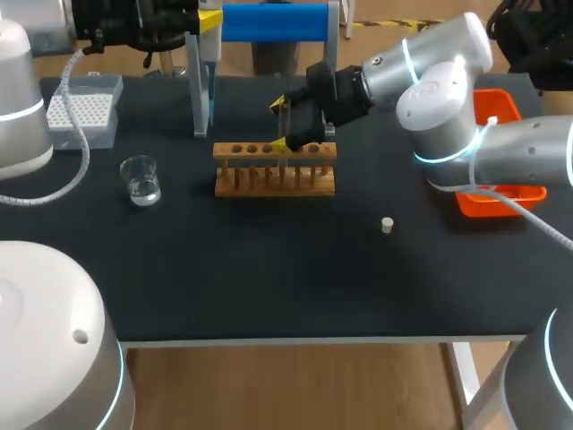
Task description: Invert the test tube, pick up the pipette, mount the tip to pipette, aspirate from beaker and dispense into the tube, eject the tip, return the pipette, and cap with the stopper.
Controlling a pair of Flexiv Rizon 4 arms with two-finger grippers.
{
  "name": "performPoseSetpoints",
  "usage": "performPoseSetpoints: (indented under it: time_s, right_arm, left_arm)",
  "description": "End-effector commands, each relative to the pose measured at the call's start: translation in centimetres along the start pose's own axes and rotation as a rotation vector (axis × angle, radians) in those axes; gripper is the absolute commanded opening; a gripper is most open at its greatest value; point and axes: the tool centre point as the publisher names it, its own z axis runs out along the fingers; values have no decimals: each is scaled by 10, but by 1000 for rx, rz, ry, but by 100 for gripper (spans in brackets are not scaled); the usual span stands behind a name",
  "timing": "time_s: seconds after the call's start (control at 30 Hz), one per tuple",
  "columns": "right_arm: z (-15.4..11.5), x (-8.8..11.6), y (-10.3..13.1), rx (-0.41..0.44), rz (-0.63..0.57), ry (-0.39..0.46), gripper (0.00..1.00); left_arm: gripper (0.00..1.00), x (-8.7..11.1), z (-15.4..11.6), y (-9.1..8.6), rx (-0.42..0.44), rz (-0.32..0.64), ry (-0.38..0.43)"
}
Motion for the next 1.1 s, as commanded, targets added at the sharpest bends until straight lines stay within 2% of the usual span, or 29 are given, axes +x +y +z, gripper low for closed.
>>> performPoseSetpoints:
  time_s: [0.03,0.43,0.63,0.9,1.1]
  right_arm:
    - [-1,-1,0,3,0,3,100]
    - [-1,-1,0,3,0,3,100]
    - [-1,-1,0,3,0,3,100]
    - [-1,-1,0,3,0,3,100]
    - [-1,-1,0,3,0,3,100]
  left_arm:
    - [0,0,-1,-1,-1,-1,1]
    - [0,0,-1,-1,-1,-1,1]
    - [0,-1,33,-23,-10,-16,79]
    - [0,-1,72,-43,8,-33,146]
    - [0,-3,86,-53,14,-21,175]
